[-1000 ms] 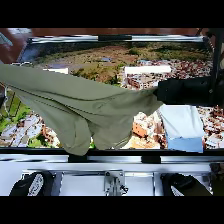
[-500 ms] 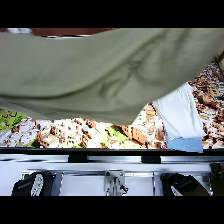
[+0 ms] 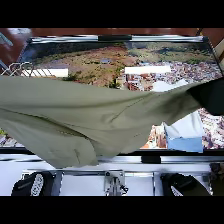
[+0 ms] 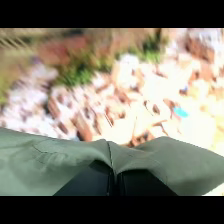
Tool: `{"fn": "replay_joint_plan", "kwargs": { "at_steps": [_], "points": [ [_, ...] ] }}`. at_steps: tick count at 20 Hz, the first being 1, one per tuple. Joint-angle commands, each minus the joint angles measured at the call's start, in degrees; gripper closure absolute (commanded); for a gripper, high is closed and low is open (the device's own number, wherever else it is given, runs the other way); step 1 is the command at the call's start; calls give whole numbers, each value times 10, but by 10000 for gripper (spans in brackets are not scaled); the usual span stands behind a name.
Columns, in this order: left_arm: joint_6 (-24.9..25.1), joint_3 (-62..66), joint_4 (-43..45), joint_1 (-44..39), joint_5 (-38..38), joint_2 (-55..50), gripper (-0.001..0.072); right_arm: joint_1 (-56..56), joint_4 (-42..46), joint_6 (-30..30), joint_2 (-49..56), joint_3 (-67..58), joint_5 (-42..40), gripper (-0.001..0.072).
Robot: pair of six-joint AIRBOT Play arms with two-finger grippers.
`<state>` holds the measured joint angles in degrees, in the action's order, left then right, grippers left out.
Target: Fold the shirts.
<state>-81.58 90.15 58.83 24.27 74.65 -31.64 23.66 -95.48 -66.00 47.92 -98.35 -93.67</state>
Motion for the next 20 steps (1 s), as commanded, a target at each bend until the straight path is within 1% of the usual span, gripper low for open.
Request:
{"fn": "replay_joint_plan", "kwargs": {
  "at_steps": [1,2,3,4,7,9,11,13,14,15,16,17,18,19,20],
  "points": [
    [56,-144,-62,0,-14,-39,673,0,42,-5,63,103,28,636],
    [75,-190,-78,0,-27,-63,673,0,67,-4,87,130,65,635],
    [77,-235,-83,0,-52,-89,673,-1,88,-2,118,154,110,636],
    [77,-270,-83,0,-80,-113,673,-10,86,0,152,170,149,636],
    [105,-323,-96,-16,-171,-196,672,-60,14,0,282,176,256,635],
    [107,-323,-101,-49,-229,-250,671,-93,-49,-1,351,176,342,635],
    [107,-323,-104,-95,-302,-302,671,-115,-115,-5,396,176,416,634],
    [107,-323,-104,-136,-375,-345,671,-119,-149,-17,419,176,469,620],
    [107,-323,-104,-154,-411,-365,671,-119,-151,-25,421,176,489,458],
    [107,-323,-104,-168,-440,-381,671,-119,-151,-40,420,176,501,166],
    [107,-323,-104,-177,-459,-391,671,-120,-150,-73,417,167,499,105],
    [107,-323,-104,-181,-468,-398,671,-124,-148,-105,413,154,489,106],
    [107,-323,-104,-182,-470,-401,671,-129,-147,-124,408,137,471,105],
    [107,-323,-104,-182,-470,-402,671,-132,-146,-125,404,126,445,105],
    [107,-323,-104,-182,-470,-402,671,-132,-147,-127,404,122,401,105]
  ]
}}
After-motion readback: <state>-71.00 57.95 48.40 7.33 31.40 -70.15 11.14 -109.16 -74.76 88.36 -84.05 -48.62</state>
